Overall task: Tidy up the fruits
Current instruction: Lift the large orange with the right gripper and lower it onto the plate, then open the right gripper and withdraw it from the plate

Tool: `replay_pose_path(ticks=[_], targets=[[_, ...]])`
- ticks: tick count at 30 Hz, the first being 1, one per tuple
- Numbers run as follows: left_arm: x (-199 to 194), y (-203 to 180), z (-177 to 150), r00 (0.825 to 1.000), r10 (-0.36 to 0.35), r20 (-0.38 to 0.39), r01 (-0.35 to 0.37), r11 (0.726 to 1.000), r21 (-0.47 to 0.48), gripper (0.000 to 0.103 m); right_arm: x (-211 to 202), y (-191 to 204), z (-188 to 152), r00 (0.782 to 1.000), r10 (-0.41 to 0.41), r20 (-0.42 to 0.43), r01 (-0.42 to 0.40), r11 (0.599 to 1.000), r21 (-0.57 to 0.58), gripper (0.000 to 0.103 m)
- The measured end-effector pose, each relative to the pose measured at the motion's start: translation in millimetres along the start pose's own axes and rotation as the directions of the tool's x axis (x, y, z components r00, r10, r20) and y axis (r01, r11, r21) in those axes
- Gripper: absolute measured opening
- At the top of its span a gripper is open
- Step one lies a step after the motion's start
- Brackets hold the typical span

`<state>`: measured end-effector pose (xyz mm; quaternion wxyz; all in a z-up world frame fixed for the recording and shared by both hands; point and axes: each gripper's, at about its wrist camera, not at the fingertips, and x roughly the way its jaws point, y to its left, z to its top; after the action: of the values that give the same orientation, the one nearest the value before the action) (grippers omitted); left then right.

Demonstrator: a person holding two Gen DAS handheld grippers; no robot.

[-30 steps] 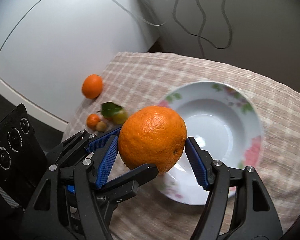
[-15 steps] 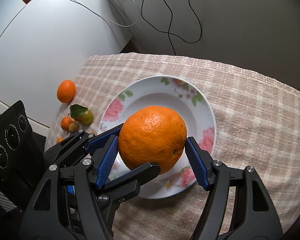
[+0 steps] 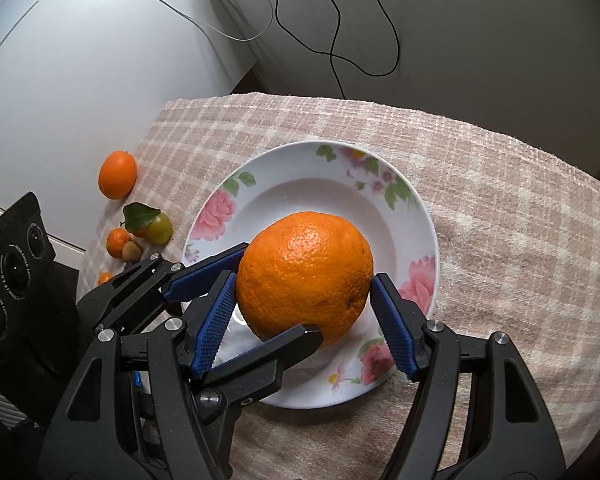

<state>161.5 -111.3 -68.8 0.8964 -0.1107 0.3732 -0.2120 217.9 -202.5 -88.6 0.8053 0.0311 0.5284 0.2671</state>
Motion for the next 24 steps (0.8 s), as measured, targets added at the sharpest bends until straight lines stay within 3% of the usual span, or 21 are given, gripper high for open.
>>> replay_pose_path(ticks=[7,24], targets=[[-8.1,7.1,1.0,0.999,0.038,0.013,-0.038,0.999,0.002,0.058,-7.9,0.7,5.3,0.998,0.039,0.039,-0.039,0.999,0.014,0.072],[-38.6,30.4,-6.8,0.993,0.11,0.045,-0.109,0.994,-0.021,0.057,-18.7,11.6,5.0,0.995,0.033,0.094,-0.034,0.999,0.005,0.072]])
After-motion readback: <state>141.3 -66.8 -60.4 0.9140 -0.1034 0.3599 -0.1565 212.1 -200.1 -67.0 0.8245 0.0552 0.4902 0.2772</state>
